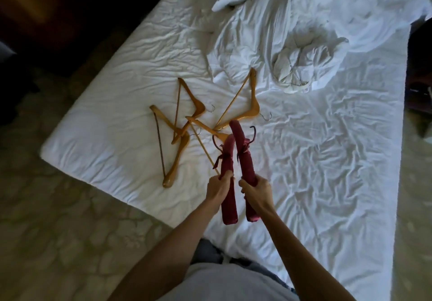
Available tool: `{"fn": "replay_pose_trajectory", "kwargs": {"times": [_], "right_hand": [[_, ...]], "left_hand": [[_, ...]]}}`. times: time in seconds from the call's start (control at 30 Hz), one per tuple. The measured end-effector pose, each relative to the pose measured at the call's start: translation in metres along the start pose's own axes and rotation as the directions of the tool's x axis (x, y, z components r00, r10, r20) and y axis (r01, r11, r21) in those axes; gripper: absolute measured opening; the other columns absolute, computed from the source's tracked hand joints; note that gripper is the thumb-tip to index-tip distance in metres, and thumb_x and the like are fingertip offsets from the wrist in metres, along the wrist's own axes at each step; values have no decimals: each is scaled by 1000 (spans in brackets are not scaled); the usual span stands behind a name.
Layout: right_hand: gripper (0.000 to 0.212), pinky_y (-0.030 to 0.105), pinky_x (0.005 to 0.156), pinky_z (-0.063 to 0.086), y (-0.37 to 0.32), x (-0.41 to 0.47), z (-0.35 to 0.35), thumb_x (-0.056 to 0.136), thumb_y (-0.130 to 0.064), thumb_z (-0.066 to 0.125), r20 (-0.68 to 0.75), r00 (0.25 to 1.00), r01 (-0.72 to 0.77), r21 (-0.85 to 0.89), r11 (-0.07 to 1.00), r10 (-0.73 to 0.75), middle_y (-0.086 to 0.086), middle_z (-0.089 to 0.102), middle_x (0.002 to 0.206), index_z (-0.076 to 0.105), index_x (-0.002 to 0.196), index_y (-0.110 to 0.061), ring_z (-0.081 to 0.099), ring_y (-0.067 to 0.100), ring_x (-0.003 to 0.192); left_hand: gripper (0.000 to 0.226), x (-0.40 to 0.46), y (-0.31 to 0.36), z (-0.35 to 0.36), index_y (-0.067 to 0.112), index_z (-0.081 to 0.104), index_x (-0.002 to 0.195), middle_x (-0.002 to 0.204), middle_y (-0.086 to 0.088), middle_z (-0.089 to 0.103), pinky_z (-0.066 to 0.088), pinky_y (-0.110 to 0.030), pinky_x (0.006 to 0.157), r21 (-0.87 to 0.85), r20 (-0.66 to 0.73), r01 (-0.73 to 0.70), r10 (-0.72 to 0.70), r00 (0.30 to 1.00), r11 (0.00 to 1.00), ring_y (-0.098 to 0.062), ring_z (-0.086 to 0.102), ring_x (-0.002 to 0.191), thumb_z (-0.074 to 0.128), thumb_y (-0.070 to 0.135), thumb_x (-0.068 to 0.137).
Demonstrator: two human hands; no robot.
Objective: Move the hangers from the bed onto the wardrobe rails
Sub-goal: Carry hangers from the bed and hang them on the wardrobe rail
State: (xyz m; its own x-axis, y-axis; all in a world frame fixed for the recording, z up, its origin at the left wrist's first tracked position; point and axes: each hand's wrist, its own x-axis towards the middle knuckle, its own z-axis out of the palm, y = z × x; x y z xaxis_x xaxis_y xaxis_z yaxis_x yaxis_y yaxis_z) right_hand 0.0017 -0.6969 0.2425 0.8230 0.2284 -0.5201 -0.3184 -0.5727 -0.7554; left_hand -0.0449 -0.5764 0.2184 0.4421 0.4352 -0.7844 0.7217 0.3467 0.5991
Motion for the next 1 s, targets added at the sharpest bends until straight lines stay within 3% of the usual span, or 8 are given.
{"fn": "replay_pose_trajectory", "kwargs": {"times": [0.1,0.27,0.4,0.53,0.63,0.77,0.87,1.0], "right_hand": [[32,48,61,60,3,-18,10,68,-45,65,106,992,76,-51,996,-70,10,71,67,69,78,-15,70,30,64],[27,44,63,61,1,-51,38,70,-43,63,296,941,209,-131,969,-163,4,71,71,67,84,-21,71,21,66],[20,43,66,62,-5,-80,77,75,-38,67,465,858,342,-197,919,-220,2,71,74,65,87,-23,71,19,68],[16,46,64,61,-19,-111,124,77,-27,70,620,747,465,-227,856,-242,9,72,73,67,88,-15,71,27,68],[14,39,65,60,-36,-136,167,82,-21,72,720,653,540,-226,811,-234,7,73,75,69,94,-14,71,26,69],[12,35,65,59,-63,-176,244,85,-22,73,817,526,615,-174,769,-235,4,73,75,71,96,-17,69,20,64],[11,37,67,59,-85,-205,307,83,-28,72,851,473,658,-169,734,-228,2,73,71,72,89,-19,70,20,63],[14,43,63,56,-121,-248,395,84,-23,70,876,438,681,-174,711,-205,13,69,65,68,78,-11,65,26,57]], "left_hand": [[35,-26,-21,-15,7,76,80,76,-11,76,56,-38,72,-134,-104,-30,16,994,991,-22,69,68,69,40,80],[24,-59,-69,-49,9,73,95,82,-6,74,55,-33,74,-267,-287,-72,-8,958,961,-24,70,81,78,29,83],[20,-90,-105,-91,8,67,96,80,-3,65,52,-33,72,-316,-441,-95,-58,896,944,-23,64,79,78,19,84],[47,-119,-152,-148,7,70,96,83,-9,71,60,-44,77,-408,-575,-138,-137,807,903,-32,71,80,79,40,63],[31,-141,-182,-192,8,73,97,81,-5,72,55,-33,67,-490,-607,-164,-199,770,856,-24,70,76,80,26,73],[13,-159,-217,-261,8,71,87,71,-4,68,54,-33,61,-571,-659,-265,-242,712,777,-20,67,65,78,13,78],[17,-164,-236,-321,9,71,86,70,-5,70,59,-36,61,-603,-689,-309,-285,666,735,-18,67,60,79,21,77],[15,-170,-252,-415,6,70,85,67,-3,68,51,-24,50,-630,-723,-385,-328,608,674,-9,64,51,76,20,83]]}}
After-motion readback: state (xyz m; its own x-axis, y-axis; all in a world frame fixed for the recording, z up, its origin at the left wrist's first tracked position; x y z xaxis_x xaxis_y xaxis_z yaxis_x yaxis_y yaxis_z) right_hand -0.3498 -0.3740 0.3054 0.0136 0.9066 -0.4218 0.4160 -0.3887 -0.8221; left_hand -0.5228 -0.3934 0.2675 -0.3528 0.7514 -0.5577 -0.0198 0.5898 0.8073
